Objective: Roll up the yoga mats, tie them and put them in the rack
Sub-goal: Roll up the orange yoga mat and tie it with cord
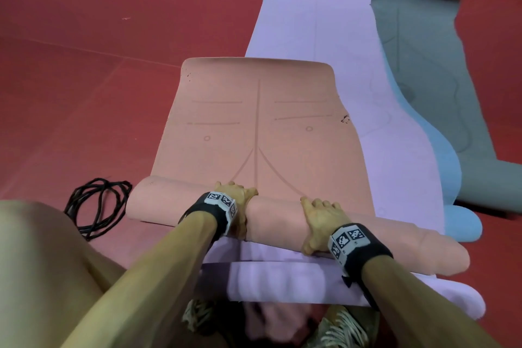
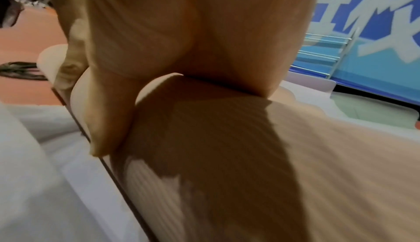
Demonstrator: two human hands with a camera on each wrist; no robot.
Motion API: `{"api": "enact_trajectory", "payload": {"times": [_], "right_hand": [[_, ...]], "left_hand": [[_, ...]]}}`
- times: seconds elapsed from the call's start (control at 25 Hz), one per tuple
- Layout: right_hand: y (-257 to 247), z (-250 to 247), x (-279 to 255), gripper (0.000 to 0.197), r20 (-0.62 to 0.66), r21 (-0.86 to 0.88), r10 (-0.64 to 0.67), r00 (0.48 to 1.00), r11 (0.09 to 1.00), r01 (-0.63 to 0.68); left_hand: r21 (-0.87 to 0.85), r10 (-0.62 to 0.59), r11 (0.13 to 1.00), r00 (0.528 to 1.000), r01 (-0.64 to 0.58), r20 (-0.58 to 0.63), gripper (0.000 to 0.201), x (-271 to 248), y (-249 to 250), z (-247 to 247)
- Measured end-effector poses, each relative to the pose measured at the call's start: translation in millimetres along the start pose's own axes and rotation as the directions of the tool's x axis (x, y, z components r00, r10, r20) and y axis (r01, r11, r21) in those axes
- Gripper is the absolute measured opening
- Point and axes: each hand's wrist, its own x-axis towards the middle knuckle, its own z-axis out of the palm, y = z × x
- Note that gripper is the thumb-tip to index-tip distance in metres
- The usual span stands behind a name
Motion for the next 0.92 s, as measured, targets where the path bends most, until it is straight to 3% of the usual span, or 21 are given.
{"api": "enact_trajectory", "payload": {"times": [0.12, 0.28, 0.48, 0.64, 0.76, 0.92], "right_hand": [[0, -10, 6, 0.083, 0.057, 0.016, -0.011, 0.998, 1.0, 0.01], [10, -23, 23, 0.084, 0.204, 0.158, -0.007, 0.979, 0.987, -0.026], [17, -32, 32, 0.082, 0.344, 0.226, -0.037, 0.938, 0.973, -0.044], [16, -20, 28, 0.106, 0.283, 0.256, -0.006, 0.959, 0.964, -0.069], [9, -10, 18, 0.112, 0.121, 0.101, 0.007, 0.993, 0.995, -0.019], [0, 0, 6, 0.109, 0.019, 0.013, 0.008, 1.0, 1.0, -0.008]], "left_hand": [[0.06, -0.04, 0.998, 0.997, 0.037, 0.059, 0.098, -2, 5, 4], [0.088, -0.009, 0.996, 0.999, 0.012, -0.032, 0.12, -13, 12, 17], [0.149, 0.016, 0.989, 0.993, 0.002, -0.119, 0.118, -17, 20, 28], [0.093, 0.033, 0.995, 0.998, -0.029, -0.047, 0.099, -7, 15, 10], [-0.022, 0.004, 1.0, 1.0, -0.004, 0.017, 0.077, 5, 9, -6], [-0.144, 0.013, 0.99, 0.988, 0.01, 0.156, 0.081, 15, 2, -15]]}}
